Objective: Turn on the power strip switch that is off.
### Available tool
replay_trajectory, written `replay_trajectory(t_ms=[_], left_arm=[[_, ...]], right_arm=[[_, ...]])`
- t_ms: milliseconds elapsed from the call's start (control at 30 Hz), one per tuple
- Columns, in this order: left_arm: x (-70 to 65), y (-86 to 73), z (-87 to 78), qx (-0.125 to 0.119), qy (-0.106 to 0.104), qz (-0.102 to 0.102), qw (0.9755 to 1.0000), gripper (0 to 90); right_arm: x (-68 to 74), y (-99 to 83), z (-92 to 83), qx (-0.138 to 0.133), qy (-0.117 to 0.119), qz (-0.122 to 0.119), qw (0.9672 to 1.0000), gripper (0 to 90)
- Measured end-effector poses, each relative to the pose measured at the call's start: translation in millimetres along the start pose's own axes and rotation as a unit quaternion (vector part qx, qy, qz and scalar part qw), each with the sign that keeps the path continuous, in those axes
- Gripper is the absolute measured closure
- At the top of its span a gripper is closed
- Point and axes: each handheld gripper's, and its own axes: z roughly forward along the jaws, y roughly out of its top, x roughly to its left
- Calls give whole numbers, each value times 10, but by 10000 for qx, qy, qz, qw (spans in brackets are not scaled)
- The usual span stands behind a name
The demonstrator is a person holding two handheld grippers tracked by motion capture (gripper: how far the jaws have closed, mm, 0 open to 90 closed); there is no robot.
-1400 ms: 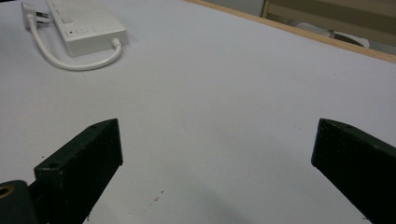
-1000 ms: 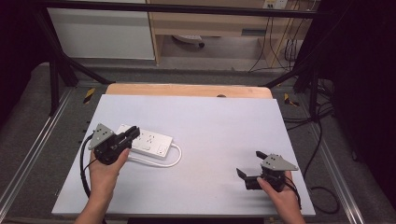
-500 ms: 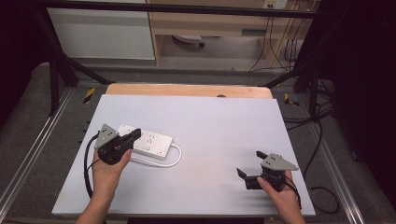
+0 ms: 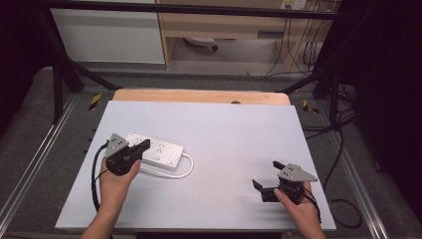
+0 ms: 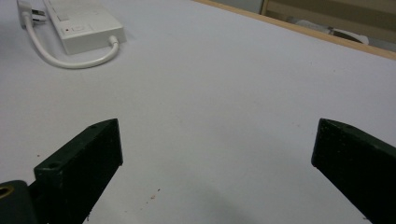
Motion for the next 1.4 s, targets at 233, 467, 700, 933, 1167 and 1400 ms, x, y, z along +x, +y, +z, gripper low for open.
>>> replay_trajectory(t_ms=[233, 467, 700, 933, 1167, 1400], left_arm=[[26, -39, 50, 172, -1, 7, 9999, 900], [52, -99, 101, 378, -33, -42, 9993, 900], [49, -149, 148, 569, -61, -17, 9984, 900], [75, -195, 185, 733, -23, 2, 9973, 900], [73, -233, 221, 840, -30, 5, 9965, 900], [71, -267, 258, 974, -54, 41, 9952, 900]], right_arm=[[1, -2, 3, 20, 0, -1, 10000, 24], [1, -4, 7, 37, -2, -4, 10000, 24], [4, -4, 9, 37, 14, -3, 10000, 24], [2, -4, 6, 44, 4, -11, 10000, 24], [2, -3, 5, 43, 8, -11, 10000, 24], [3, -4, 3, 48, 9, -15, 10000, 24]])
